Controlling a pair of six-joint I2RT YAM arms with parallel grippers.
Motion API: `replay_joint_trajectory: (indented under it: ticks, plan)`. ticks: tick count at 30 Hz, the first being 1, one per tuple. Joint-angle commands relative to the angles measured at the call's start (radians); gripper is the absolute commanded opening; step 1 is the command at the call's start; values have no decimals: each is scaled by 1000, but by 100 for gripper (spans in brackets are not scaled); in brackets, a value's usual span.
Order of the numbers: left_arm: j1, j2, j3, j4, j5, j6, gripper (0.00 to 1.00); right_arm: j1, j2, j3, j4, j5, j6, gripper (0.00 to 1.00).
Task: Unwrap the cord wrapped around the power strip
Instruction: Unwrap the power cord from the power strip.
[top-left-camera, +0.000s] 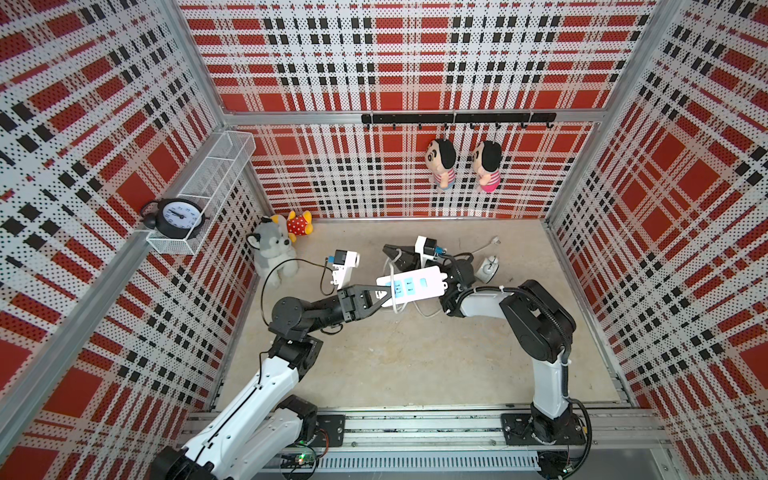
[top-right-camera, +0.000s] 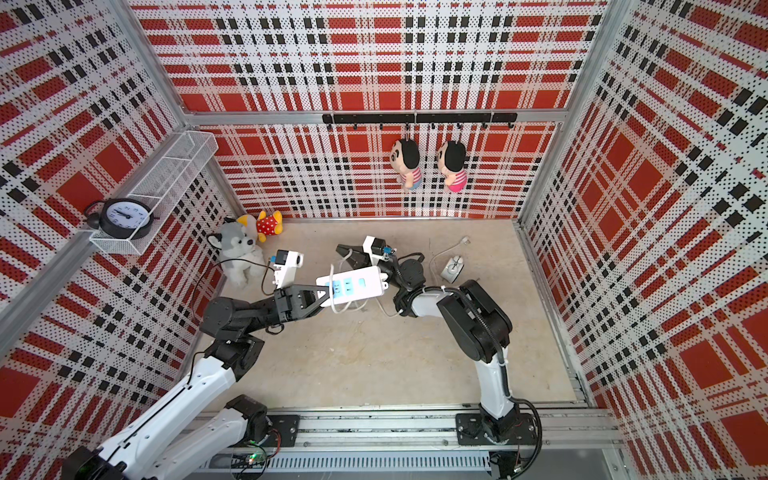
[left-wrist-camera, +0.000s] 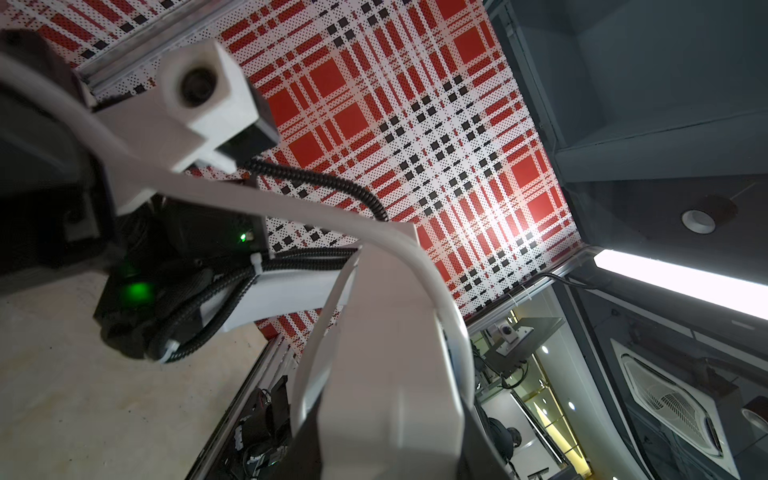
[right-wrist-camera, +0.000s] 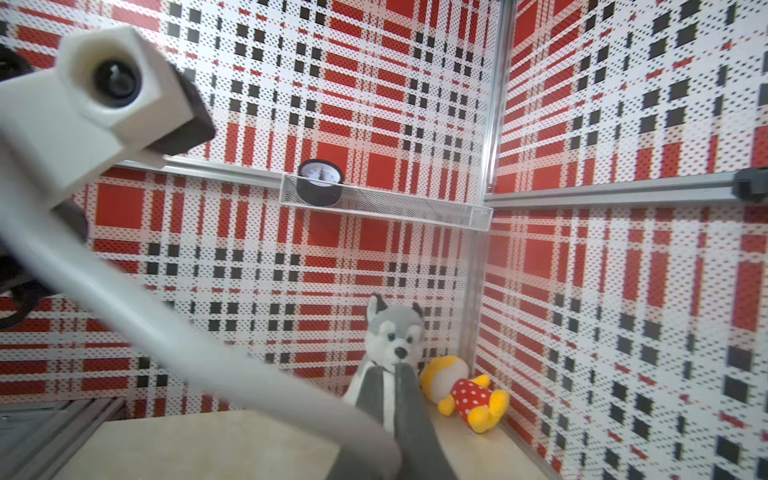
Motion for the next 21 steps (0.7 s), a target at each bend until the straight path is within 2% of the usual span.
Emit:
replay_joint_trajectory:
  ticks: [1,5,9,14,15,17,19,21]
  plan:
    - [45,-35,-42,-15,28,28,0,-48,-103,18,-87,-3,-62,0]
    - [101,-26,-82,-15,51,32,0,-93,-214,-44,-113,-3,-86,0]
    - [183,20,-112,-11,53,31,0,-107,-386,-140,-113,-3,-86,0]
    - [229,88,-65,65,1,10,0,-89,-611,-305,-113,-3,-86,0]
    - [235,107,-49,96,-6,-4,0,-74,-651,-348,-630,90,-595,0]
    - [252,145,-19,159,-16,-40,0,-33,-708,-399,-791,154,-754,0]
    - [266,182,19,224,-16,-82,0,27,-723,-434,-933,271,-899,0]
    - [275,206,64,257,-11,-106,0,53,-708,-463,-996,354,-966,0]
